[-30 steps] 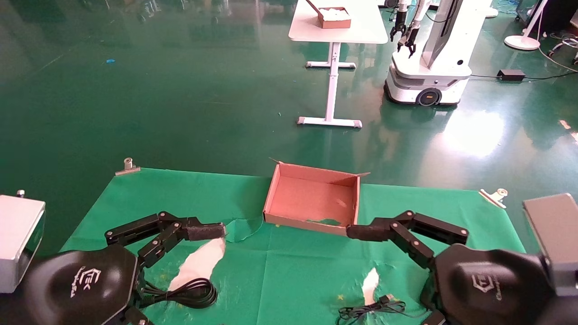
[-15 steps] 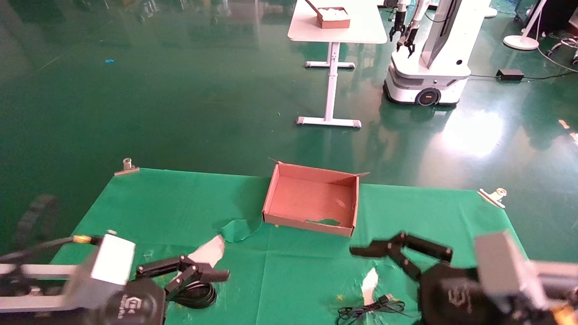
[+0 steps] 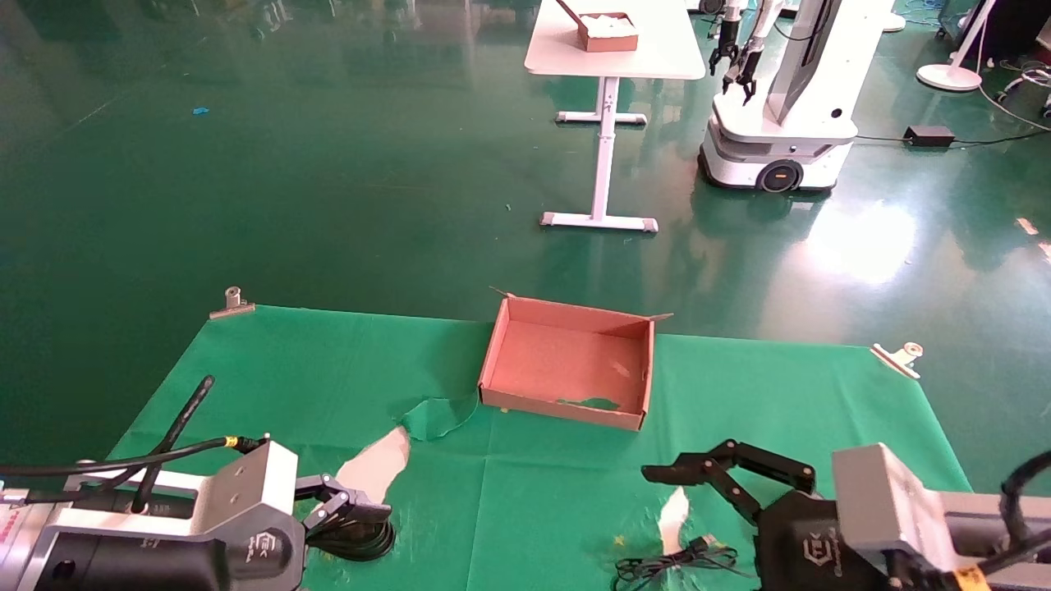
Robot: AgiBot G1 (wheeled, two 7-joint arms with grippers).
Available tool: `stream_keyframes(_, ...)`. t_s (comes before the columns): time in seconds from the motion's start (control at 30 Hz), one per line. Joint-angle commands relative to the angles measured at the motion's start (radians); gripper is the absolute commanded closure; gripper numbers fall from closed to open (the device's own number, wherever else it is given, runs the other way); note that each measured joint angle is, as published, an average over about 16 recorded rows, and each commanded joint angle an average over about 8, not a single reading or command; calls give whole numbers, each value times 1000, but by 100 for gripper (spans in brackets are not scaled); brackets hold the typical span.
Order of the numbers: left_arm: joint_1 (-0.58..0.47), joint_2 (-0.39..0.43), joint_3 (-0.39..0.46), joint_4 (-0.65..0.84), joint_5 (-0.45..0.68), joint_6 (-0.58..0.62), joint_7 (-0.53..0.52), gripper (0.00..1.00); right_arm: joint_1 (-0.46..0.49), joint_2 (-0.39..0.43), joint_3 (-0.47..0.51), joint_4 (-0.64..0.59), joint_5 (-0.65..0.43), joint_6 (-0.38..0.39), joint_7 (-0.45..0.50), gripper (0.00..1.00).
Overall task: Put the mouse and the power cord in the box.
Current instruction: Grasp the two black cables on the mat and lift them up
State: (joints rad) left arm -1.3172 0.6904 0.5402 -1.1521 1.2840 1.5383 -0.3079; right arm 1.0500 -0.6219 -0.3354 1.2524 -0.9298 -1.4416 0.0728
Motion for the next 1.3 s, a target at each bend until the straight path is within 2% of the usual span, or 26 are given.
stream_keyframes(0.03,-5,5,4,12,0,6,5,0,0,-2,-1,-6,0,-1,-1,0)
stream_keyframes(0.3,-31,13,26,18,32,8,15,0,-5,-9,-4,-6,1,0,-1,0)
stream_keyframes(0.5,-109,61,87,60,170,6,43,0,-21,-5,-1,4,6,7,-1,0)
stream_keyframes(0.7,-197,155,186,195,385,-20,114,0,-37,9,8,10,16,12,-4,0)
stream_keyframes(0.87,-237,231,243,342,523,-96,165,0,-54,22,15,10,24,11,-11,0)
stream_keyframes(1.17,-280,345,297,544,658,-237,220,0,-63,27,16,4,20,13,-18,0)
stream_keyframes(1.3,-290,380,313,601,691,-276,237,0,-57,27,0,7,-21,19,-19,0)
